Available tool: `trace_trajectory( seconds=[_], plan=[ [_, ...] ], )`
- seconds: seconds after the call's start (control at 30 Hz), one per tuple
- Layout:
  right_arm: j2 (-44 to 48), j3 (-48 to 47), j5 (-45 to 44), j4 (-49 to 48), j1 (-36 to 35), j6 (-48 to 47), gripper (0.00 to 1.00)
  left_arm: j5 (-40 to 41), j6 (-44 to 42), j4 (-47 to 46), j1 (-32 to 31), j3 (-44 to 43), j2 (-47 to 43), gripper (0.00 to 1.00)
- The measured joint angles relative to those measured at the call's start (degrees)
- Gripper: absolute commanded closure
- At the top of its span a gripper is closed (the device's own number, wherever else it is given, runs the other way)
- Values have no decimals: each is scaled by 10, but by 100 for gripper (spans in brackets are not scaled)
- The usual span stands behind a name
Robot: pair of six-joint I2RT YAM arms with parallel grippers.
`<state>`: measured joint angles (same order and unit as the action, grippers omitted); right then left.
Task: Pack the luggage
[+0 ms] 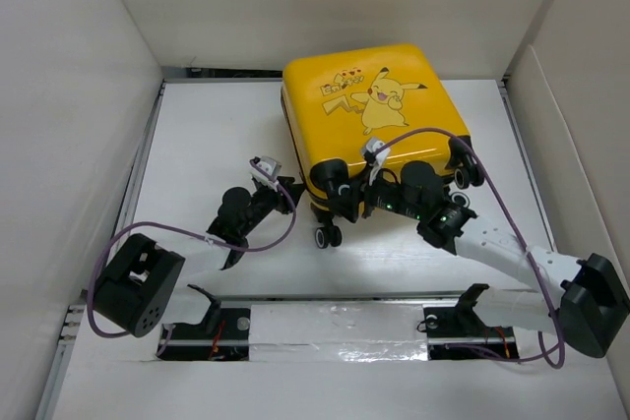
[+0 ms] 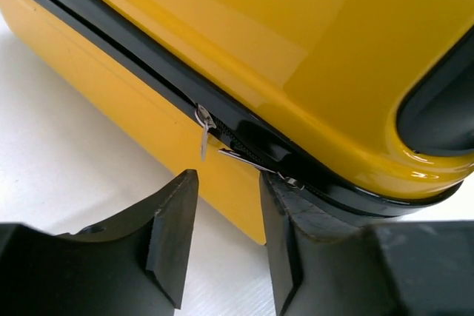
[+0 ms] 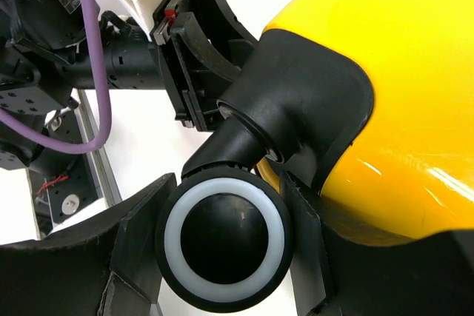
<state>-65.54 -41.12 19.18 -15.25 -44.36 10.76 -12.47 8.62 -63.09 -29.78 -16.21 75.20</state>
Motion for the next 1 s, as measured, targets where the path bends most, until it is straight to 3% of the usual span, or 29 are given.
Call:
trace_trajectory(
  seconds=[0.17,0.53,0.73,1.0],
  plan=[
    [33,7,12,38,28,-11,100,-26,10,-6,-1,0,0,58],
    [131,55,110,148,139,-37,100,-181,71,-80,-27,10,10,61],
    [133,62,156,148,174,-37,100,-183,69,-83,-89,10,42,61],
    [117,53,187,156,186,-39,100,-139,69,-90,-92,15,66,63]
  ],
)
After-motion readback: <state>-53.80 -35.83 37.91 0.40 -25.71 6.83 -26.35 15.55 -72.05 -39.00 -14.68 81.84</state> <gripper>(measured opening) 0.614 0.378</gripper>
